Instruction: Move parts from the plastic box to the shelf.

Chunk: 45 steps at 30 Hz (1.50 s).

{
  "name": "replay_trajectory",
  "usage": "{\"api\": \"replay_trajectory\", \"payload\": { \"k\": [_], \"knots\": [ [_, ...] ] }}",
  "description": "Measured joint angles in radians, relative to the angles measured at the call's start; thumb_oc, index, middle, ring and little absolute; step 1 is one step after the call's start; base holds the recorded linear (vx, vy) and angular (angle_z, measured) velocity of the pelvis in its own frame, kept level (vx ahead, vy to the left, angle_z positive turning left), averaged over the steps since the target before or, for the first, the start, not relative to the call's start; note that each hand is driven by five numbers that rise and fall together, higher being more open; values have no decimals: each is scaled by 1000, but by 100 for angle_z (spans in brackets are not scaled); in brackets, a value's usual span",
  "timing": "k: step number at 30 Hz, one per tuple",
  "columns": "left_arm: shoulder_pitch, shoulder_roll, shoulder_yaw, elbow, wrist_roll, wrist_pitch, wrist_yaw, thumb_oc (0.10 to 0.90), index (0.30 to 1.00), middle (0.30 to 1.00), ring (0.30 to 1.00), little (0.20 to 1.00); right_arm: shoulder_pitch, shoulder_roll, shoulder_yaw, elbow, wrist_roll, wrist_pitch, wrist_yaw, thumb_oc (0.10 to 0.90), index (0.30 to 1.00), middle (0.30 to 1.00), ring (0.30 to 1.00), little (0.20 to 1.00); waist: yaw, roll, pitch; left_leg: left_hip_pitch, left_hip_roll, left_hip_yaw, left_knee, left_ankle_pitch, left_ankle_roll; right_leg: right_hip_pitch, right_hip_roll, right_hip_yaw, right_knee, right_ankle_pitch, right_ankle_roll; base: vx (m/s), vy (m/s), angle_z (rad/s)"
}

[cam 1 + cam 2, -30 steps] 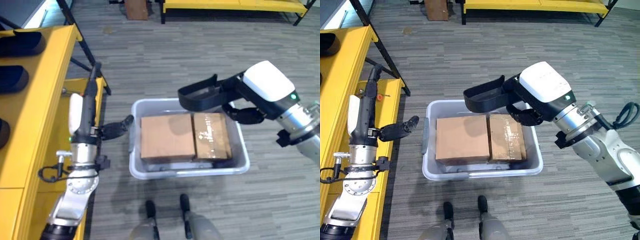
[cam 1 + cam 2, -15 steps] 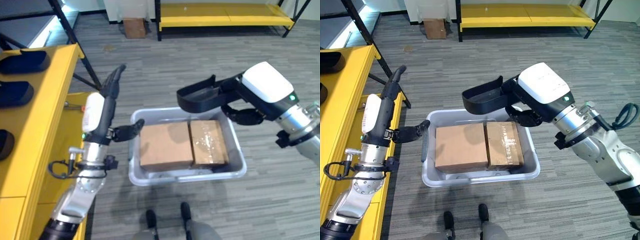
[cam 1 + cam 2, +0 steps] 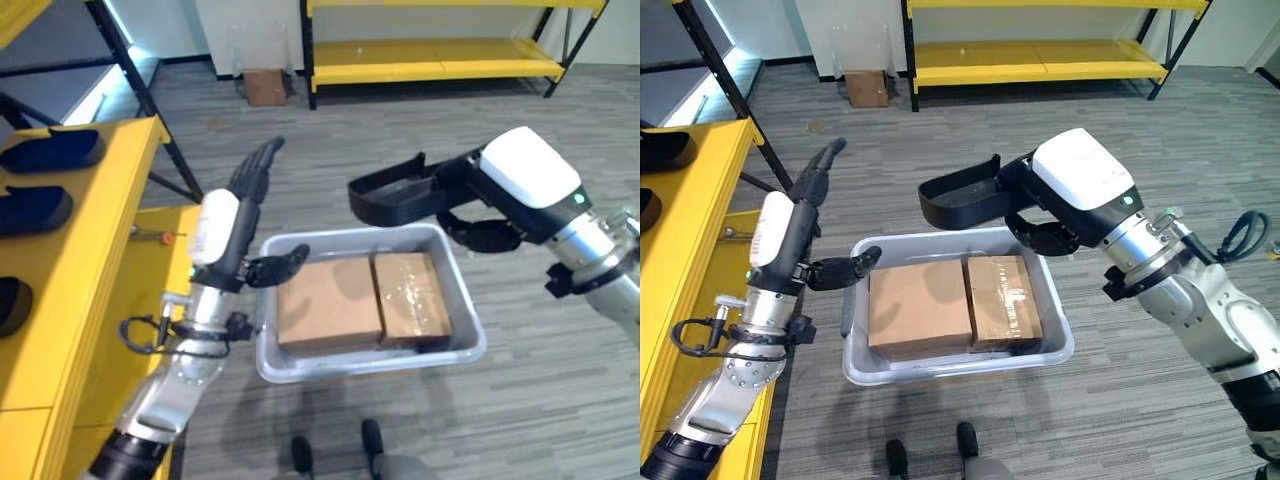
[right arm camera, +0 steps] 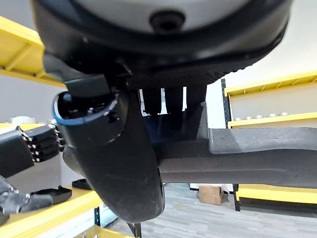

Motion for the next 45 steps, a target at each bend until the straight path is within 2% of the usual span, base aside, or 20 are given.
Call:
{"api": "replay_trajectory", "payload": {
  "k": [9, 14, 26, 36, 45],
  "knots": [
    [-19, -3, -31, 16, 7, -1, 1, 900, 1000, 1000, 1000, 1000, 0, 21, 4, 0, -1, -1, -7, 400, 300, 300, 300, 300, -3, 3, -25, 18, 0, 0, 0, -3, -1, 17, 0, 0, 0, -2, 2, 0, 0, 0],
    [-24, -4, -78, 36, 27, -1, 3, 900, 1000, 1000, 1000, 1000, -1, 21, 46, 0, -2, -3, -22, 400, 300, 300, 300, 300, -6, 7, -48, 18, 0, 0, 0, -8, 0, 17, 0, 2, 0, -5, 4, 0, 0, 0],
    [-104, -3, -151, 99, 144, -2, 59, 900, 1000, 1000, 1000, 1000, -12, 34, 101, 0, -2, -19, -48, 400, 300, 300, 300, 300, -28, 6, -50, 18, 0, 2, 0, -8, 0, 17, 0, 4, 0, -5, 5, 0, 0, 0],
    [-163, -3, -207, 159, 243, 0, 90, 900, 1000, 1000, 1000, 1000, -13, 48, 124, 0, -2, -21, -69, 400, 300, 300, 300, 300, -28, 6, -50, 19, 0, 3, -1, -8, 0, 18, 0, 6, 0, -6, 5, 12, 2, 0],
    [-178, -4, -219, 194, 254, 2, 112, 900, 1000, 1000, 1000, 1000, -72, 69, 197, 1, -5, -16, -75, 400, 300, 300, 300, 300, -33, 5, -51, 21, 0, 4, -1, -9, 0, 19, 1, 7, 0, -6, 5, 5, 1, 0]
  ]
}}
